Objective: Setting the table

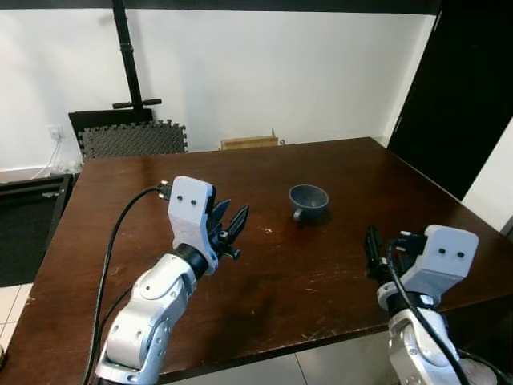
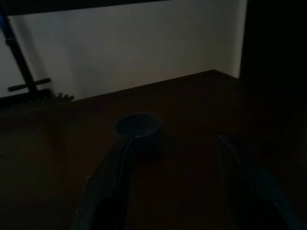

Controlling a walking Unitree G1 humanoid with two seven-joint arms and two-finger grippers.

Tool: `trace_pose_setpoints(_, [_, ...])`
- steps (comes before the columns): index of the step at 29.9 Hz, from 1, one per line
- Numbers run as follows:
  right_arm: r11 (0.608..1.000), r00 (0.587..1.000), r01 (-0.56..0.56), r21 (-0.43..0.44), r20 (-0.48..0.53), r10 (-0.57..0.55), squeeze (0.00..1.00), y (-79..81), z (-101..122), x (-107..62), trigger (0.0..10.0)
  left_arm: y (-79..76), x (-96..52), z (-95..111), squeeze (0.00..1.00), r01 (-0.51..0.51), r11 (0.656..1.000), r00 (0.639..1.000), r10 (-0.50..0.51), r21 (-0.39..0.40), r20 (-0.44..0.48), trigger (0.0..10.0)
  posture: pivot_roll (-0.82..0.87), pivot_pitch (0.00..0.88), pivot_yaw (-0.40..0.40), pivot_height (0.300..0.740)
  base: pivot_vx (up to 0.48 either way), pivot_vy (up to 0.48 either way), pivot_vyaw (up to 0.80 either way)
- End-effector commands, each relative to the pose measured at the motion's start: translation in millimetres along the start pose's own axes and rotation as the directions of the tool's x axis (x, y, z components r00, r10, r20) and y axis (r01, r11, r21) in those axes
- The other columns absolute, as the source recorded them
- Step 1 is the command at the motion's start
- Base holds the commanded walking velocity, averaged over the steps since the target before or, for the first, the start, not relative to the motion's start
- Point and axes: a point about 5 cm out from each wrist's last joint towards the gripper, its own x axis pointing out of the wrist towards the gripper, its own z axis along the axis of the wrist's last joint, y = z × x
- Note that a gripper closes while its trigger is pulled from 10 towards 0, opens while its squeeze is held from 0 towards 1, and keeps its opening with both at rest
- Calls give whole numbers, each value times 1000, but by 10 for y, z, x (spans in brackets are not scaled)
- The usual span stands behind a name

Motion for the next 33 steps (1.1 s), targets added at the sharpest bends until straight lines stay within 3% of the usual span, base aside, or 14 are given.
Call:
trace_pose_setpoints(1, [1000, 1000, 4, -7, -11, -4, 0, -11, -11, -16, 10000, 8, -18, -44, 0, -9, 1000, 1000, 9, 2, -16, 10000, 10, 9, 14, 740, 0, 0, 0])
trace_pose_setpoints(8, [1000, 1000, 3, -7, -10, -3, 0, -10, -11, -15, 10000, 7, -15, -46, 0, -8, 1000, 1000, 8, 0, -14, 10000, 9, 9, 15, 740, 35, 0, 0])
trace_pose_setpoints(25, [1000, 1000, 3, -9, -9, -3, 0, -12, -5, -7, 10000, 14, -12, -55, 0, -16, 1000, 1000, 16, -5, -19, 10000, 6, 11, 15, 740, 294, -366, 0])
trace_pose_setpoints(33, [1000, 1000, 7, -8, -9, -7, 0, -12, -4, -12, 10000, 1, -8, -55, 0, -10, 1000, 1000, 9, -13, -20, 10000, 5, 12, 19, 740, 0, 0, 0])
